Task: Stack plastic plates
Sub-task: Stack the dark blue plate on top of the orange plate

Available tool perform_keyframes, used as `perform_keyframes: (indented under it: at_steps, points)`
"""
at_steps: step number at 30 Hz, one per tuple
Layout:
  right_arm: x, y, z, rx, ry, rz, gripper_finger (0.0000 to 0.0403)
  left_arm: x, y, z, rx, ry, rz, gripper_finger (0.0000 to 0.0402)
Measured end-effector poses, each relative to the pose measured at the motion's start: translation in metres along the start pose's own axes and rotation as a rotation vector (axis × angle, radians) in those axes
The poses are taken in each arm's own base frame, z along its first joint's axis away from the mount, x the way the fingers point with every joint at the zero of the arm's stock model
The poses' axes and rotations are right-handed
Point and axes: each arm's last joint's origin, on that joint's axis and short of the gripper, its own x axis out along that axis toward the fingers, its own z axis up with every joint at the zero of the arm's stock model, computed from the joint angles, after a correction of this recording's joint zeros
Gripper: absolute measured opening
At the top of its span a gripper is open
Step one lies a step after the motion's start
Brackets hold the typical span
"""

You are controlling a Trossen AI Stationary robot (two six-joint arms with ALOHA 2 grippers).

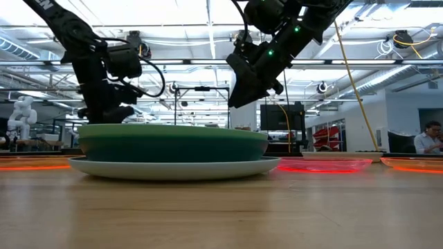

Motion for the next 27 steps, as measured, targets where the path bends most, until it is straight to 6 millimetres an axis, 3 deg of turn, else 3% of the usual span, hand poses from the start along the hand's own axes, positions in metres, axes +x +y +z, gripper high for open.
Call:
perform_keyframes:
  at_steps: [27]
  points:
    - [0.0,0.0,0.0,0.0,0.0,-0.001,0.0111,0.033,-0.006,0.002,0.13,0.045,0.074,0.0092]
